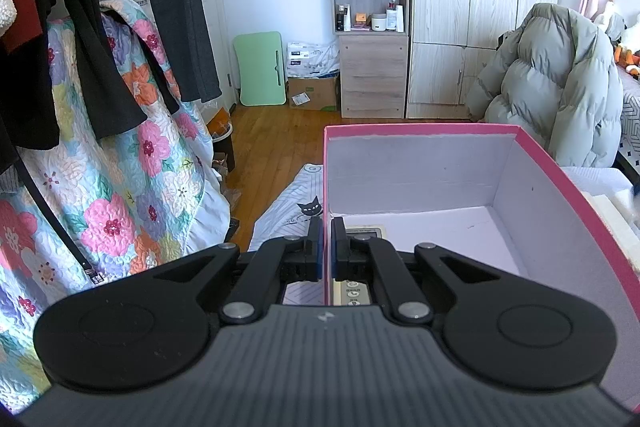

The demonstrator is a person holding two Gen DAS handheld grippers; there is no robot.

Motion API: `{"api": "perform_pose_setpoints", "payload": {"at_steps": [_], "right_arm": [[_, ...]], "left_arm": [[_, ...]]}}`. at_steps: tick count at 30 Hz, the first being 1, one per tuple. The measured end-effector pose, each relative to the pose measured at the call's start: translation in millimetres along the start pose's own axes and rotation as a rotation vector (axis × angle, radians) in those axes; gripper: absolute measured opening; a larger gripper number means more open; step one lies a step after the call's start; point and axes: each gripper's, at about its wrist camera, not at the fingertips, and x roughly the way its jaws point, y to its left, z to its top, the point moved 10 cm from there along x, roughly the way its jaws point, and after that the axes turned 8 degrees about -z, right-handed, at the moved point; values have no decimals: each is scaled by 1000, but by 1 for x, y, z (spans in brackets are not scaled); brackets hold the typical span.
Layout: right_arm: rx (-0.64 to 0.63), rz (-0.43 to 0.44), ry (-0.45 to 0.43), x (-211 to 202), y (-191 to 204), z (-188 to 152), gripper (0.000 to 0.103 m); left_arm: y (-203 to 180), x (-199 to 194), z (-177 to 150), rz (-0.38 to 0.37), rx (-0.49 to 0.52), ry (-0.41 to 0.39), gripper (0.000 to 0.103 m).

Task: Organize rigid objects
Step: 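Grasp the small white charger with the right tool and lift it, then lower the small white charger into the pink box and open the right tool, then move the right tool back and grasp the cream TCL remote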

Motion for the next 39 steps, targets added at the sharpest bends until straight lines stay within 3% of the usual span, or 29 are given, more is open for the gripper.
{"api": "perform_pose_setpoints", "payload": {"at_steps": [2, 8, 14, 17, 19, 23, 24, 25, 27, 30, 36, 39], "right_arm": [[-40, 28, 57, 20, 19, -2, 48], [-179, -58, 255, 90, 36, -31, 48], [-273, -151, 418, 118, 28, -52, 48], [-252, -172, 402, 115, 21, -46, 56], [-206, -154, 342, 101, 19, -34, 60], [-82, -126, 193, 53, 3, -7, 65], [-66, -125, 164, 40, -4, -4, 71], [-56, -123, 151, 32, -10, -1, 77], [-12, -104, 123, 6, -29, -2, 77], [75, -105, 112, -22, -65, -8, 78], [189, -233, 148, -37, -147, -52, 77], [196, -318, 176, -29, -177, -75, 71]], "left_arm": [[1, 0, 1, -3, -5, 0, 3], [2, -1, 3, -9, -9, -3, 3], [6, -1, 3, -25, -31, -8, 3], [7, -1, 2, -32, -39, -11, 3], [6, -1, 1, -31, -38, -10, 3], [7, 0, 0, -24, -31, -9, 3], [8, 0, 0, -23, -30, -8, 3], [8, 0, 0, -23, -32, -7, 3], [8, 0, -1, -31, -43, -4, 3], [10, 1, -1, -44, -62, -9, 3], [9, 2, -1, -23, -36, 1, 3], [7, 3, -1, -2, -14, 11, 3]]}}
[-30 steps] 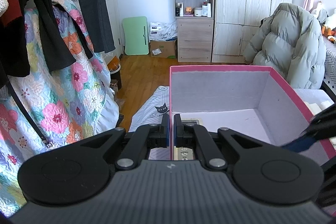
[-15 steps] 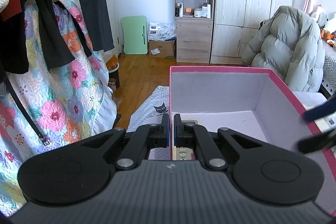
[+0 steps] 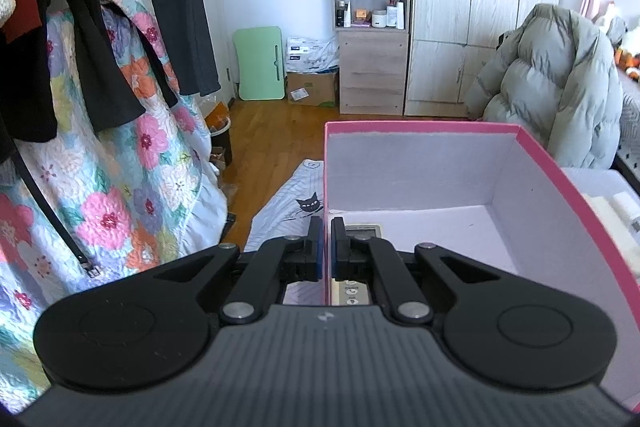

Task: Organize rigid objects
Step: 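Move the right tool back and grasp the cream TCL remote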

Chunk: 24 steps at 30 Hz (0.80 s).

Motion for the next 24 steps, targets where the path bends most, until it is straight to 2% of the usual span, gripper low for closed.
{"api": "perform_pose_setpoints", "payload": {"at_steps": [4, 6, 10, 12, 14, 18, 19, 21, 24], "right_arm": [[19, -80, 31, 26, -26, -11, 54], [23, -96, 28, 37, -33, -11, 50], [44, -34, -12, 43, -26, -1, 50], [62, 19, -6, 48, -17, 5, 50], [60, 31, 1, 57, -9, 15, 51], [24, -4, 43, 84, 4, 34, 57], [22, -8, 60, 92, 7, 37, 66], [6, -33, 78, 104, 13, 41, 72], [-8, -48, 95, 114, 25, 41, 72]], "left_arm": [[0, 0, 0, 22, 21, 8, 3], [-2, 0, 0, 25, 28, 9, 3], [-2, -2, 0, 30, 27, 5, 3], [-2, -3, 0, 23, 22, -4, 3], [-2, -3, 0, 21, 18, -3, 3], [-2, -3, 0, 13, 16, -4, 3], [-2, -3, 0, 13, 17, -3, 3], [-3, -3, 0, 5, 13, -4, 3], [-1, -3, 0, 1, 11, -6, 3]]}}
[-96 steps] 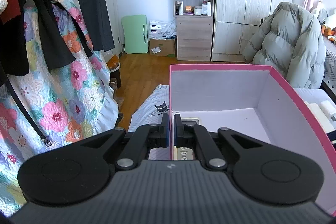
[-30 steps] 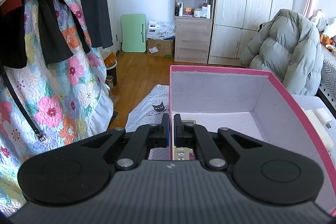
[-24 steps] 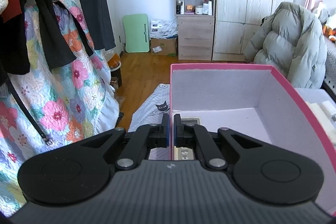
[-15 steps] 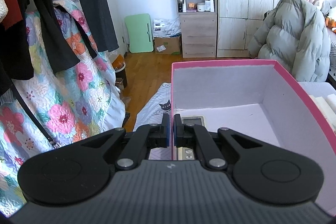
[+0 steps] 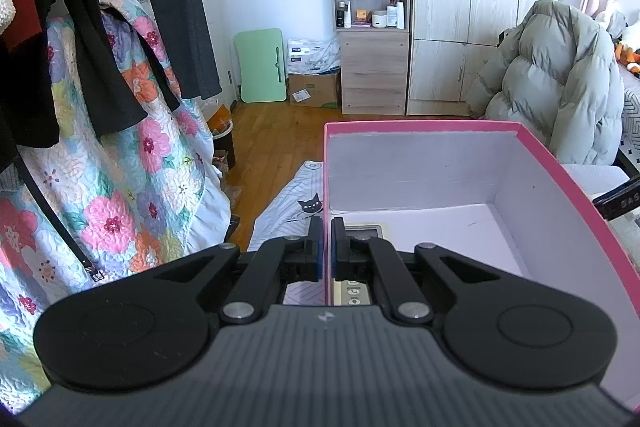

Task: Organize rigid objects
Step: 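Move the right tool back and grasp the cream TCL remote, then carry the TCL remote into the pink box and open the right tool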

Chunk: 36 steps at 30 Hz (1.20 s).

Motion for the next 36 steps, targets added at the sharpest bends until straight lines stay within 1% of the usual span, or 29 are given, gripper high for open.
{"api": "perform_pose_setpoints", "payload": {"at_steps": [2, 3, 7, 8, 9, 10, 12, 21, 26, 31, 34, 36], "right_arm": [[1, 23, 5, 1, 7, -3, 71], [-8, 21, 18, 3, 11, -4, 71], [-60, -41, 28, 13, 16, -7, 70], [-82, -61, 18, 14, 17, -6, 69], [-107, -81, 9, 14, 18, -6, 61], [-125, -90, -6, 13, 20, -5, 61], [-122, -80, -28, 5, 23, -3, 61], [-43, -22, -227, -71, 21, 3, 61], [-45, -11, -332, -108, 26, 11, 61], [-104, 23, -447, -149, 52, 29, 61], [-157, 89, -510, -171, 81, 43, 61], [-183, 150, -522, -175, 103, 53, 61]], "left_arm": [[1, 1, 0, -8, -10, -2, 3], [2, 1, 0, -12, -15, -3, 3], [5, 1, 0, -22, -27, -2, 3], [4, 1, 0, -22, -28, -2, 3], [5, 1, 0, -21, -26, -2, 3], [5, 1, 0, -21, -25, -2, 3], [5, 2, 0, -21, -27, -2, 3], [3, 2, 0, -16, -22, -1, 3], [2, 2, -1, -18, -25, -2, 3], [2, 2, -2, -21, -29, -4, 3], [1, 2, -2, -20, -31, -6, 3], [2, 2, -2, -9, -27, -9, 3]]}}
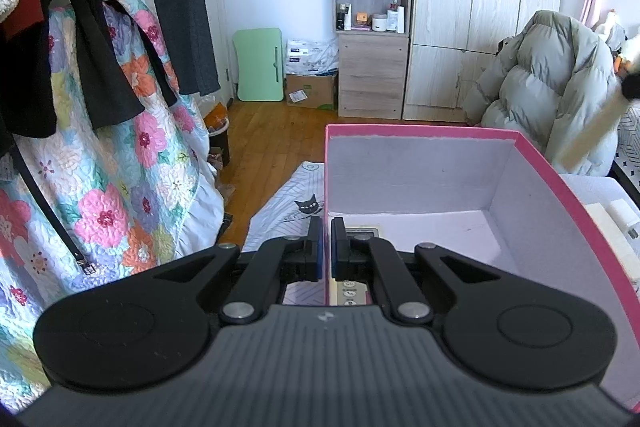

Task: Organize rigid objects
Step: 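Carry the TCL remote into the pink box and open the right tool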

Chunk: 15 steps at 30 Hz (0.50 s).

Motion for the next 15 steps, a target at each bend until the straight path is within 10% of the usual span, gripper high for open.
{"api": "perform_pose_setpoints", "payload": {"at_steps": [6, 15], "right_arm": [[-52, 165, 103, 68, 66, -6, 61], [-235, 141, 321, 133, 95, -66, 61]], "left_arm": [[-2, -1, 0, 11, 12, -1, 3], [0, -2, 0, -31, -27, -3, 3]]}}
